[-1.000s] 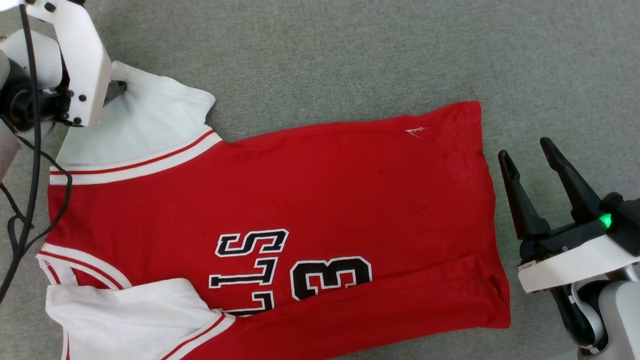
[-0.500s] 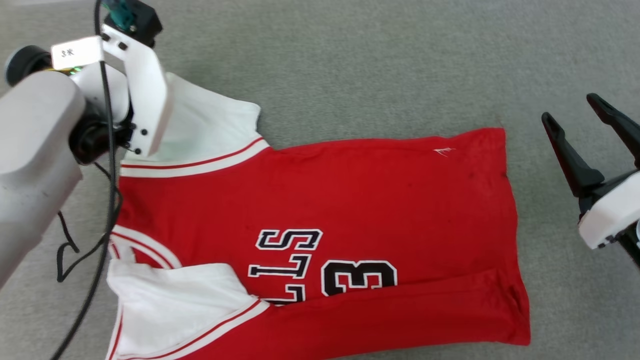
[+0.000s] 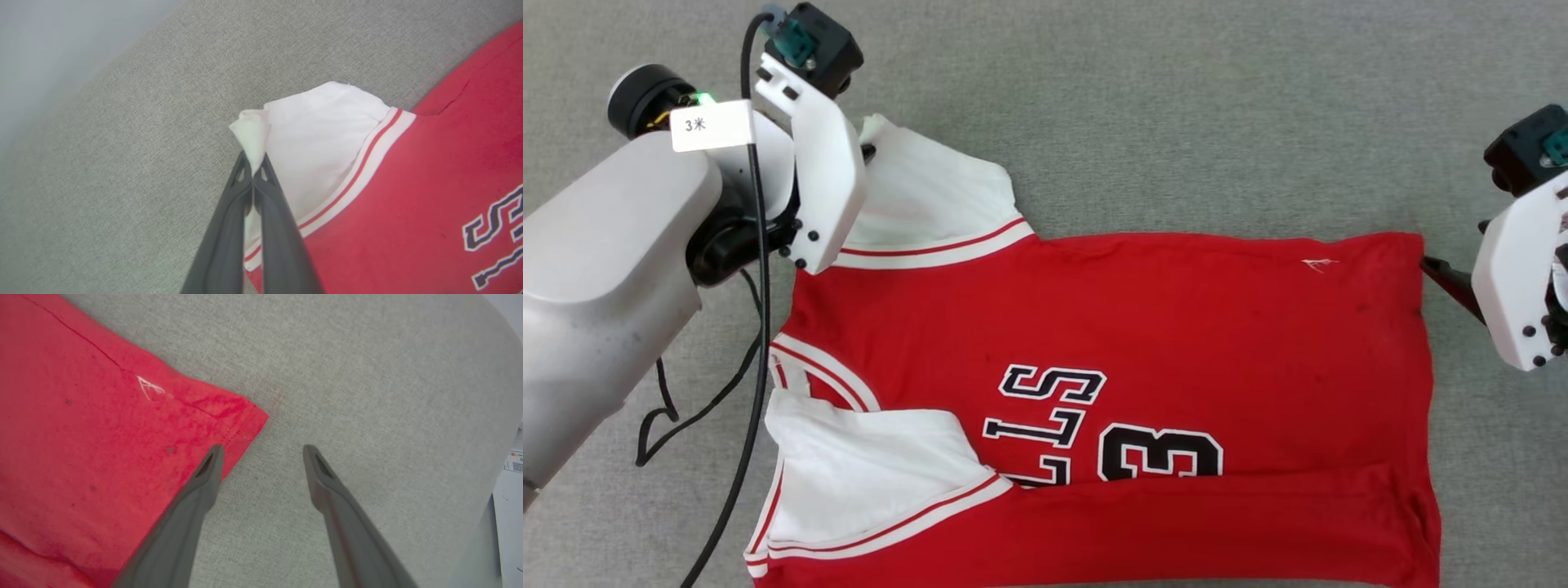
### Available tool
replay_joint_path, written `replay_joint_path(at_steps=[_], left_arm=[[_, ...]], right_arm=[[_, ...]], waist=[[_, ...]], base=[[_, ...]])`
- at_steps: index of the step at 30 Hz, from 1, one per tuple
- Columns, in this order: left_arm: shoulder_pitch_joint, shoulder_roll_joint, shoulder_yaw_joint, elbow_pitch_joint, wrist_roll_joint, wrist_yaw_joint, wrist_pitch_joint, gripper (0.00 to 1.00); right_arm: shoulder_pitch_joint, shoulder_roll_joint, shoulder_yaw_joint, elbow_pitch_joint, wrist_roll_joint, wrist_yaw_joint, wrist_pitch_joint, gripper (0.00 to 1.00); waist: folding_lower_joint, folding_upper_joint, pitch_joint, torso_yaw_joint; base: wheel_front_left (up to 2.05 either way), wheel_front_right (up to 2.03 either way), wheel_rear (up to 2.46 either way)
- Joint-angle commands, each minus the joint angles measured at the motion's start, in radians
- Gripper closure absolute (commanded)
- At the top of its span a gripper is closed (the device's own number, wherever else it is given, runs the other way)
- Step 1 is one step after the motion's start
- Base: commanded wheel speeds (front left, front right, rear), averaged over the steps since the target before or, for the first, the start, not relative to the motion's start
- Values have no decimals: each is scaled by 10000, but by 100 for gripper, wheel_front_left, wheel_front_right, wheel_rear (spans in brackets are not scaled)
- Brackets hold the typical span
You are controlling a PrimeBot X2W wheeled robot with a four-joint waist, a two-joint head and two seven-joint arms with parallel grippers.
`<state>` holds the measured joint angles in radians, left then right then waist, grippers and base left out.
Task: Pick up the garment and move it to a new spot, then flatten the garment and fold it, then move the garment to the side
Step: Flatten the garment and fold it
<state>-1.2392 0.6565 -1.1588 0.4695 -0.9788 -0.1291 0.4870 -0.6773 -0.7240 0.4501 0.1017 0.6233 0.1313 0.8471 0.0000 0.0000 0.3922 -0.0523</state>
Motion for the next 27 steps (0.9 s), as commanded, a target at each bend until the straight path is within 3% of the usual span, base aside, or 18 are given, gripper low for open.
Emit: replay_joint_path(at_steps=[1, 9, 17, 18, 19, 27], left_arm=[[-157, -53, -20, -96, 54, -3, -109, 100], [-440, -177, -139, -305, 153, -6, -393, 100], [-562, -149, -317, -245, 8, -7, -646, 100], [-561, -129, -347, -224, -3, -7, -678, 100], [-565, -117, -381, -204, -18, -8, -692, 100], [-62, -55, -591, 110, -319, -8, -1170, 100]], right_arm=[[-318, -46, 265, 233, 70, -12, 242, 0], [-1058, 440, 1381, 1725, 137, -12, 436, 0], [-564, 1097, 3056, 2934, 622, 52, 157, 0], [-609, 1083, 3106, 3033, 657, 52, -32, 54], [-707, 1052, 3138, 3134, 692, 51, -218, 100], [-1422, 1026, 2743, 3490, 1130, -9, -2387, 100]], waist=[[0, 0, 144, 143], [0, 0, 541, 432], [0, 0, 676, 491], [0, 0, 668, 480], [0, 0, 650, 470], [0, 0, -222, 294]], base=[[0, 0, 0], [0, 0, 0], [0, 0, 0], [0, 0, 0], [0, 0, 0], [0, 0, 0]])
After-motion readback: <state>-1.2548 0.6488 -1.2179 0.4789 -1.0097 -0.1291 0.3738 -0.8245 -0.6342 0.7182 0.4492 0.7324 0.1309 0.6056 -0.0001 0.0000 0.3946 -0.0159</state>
